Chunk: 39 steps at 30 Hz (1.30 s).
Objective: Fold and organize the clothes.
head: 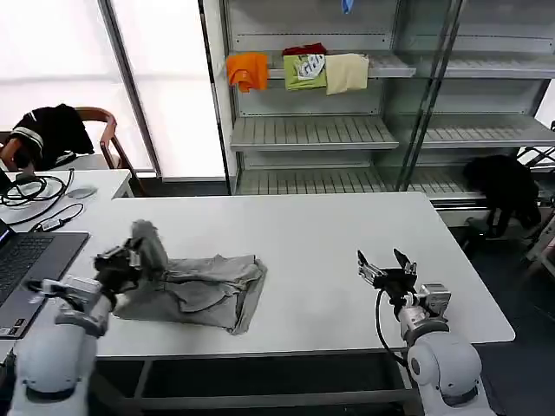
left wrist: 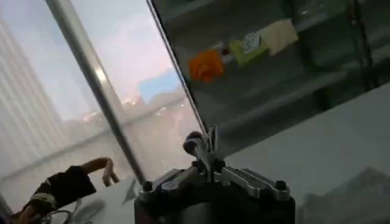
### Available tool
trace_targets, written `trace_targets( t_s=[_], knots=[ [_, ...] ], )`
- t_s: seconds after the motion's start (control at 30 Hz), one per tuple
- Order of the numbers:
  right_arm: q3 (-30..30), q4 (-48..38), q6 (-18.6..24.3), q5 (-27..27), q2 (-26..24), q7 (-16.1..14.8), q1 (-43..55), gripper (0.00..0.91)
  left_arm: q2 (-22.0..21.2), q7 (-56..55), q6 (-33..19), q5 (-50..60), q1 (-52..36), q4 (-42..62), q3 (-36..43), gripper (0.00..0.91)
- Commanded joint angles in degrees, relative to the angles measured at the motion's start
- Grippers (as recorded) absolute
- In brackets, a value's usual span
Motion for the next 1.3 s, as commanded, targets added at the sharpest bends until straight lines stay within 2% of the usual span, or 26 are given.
trace_targets(
  t_s=[0.03,0.47,0.63,0.67,0.7,0.73,0.77,0.97,1.1,1.2,1.3],
  knots=[
    [1.6,0.1,0.2,0.0,-0.6,-0.2,-1.1,0.907,-8.2,-2.4,2.8,5.3,-0.3,-0.6,18.0,0.02],
    [1.1,-0.6,0.3,-0.2,0.0,-0.5,-0.7,0.907,-9.7,-3.2,2.8,5.4,-1.6,4.3,20.5,0.02],
    [0.7,-0.6,0.4,-0.7,0.2,-0.8,-0.8,0.907,-11.1,-4.8,2.7,6.2,-3.2,9.4,19.9,0.03],
    [0.6,-0.6,0.4,-0.8,0.3,-0.9,-0.8,0.907,-11.3,-4.9,2.7,6.1,-3.3,9.5,19.8,0.081],
    [0.6,-0.6,0.5,-0.9,0.3,-0.9,-0.9,0.907,-11.6,-5.5,2.7,6.1,-3.4,10.2,19.8,0.363],
    [0.6,-0.6,0.5,-0.9,0.4,-0.9,-0.9,0.907,-11.7,-5.9,2.7,5.6,-3.4,10.3,19.9,0.776],
    [0.6,-0.6,0.5,-0.9,0.4,-0.9,-0.9,0.907,-11.9,-6.2,2.7,4.9,-3.3,10.2,20.0,0.907],
    [0.6,-0.2,0.5,-0.9,0.5,-0.9,-1.0,0.907,-12.8,-7.4,2.8,2.6,-1.6,6.7,22.5,0.907],
    [0.5,0.3,0.5,-0.9,0.6,-1.1,-0.9,0.907,-12.9,-8.8,2.8,-2.8,-1.9,1.2,22.3,0.907],
    [0.4,0.7,0.6,-0.8,0.6,-1.4,-1.1,0.907,-11.7,-9.3,2.7,-7.7,-2.3,-2.3,18.3,0.907],
    [0.4,1.2,1.2,-0.9,0.5,-1.8,-1.6,0.907,-8.3,-10.5,1.8,-13.3,-2.2,-2.3,11.5,0.907]
  ],
)
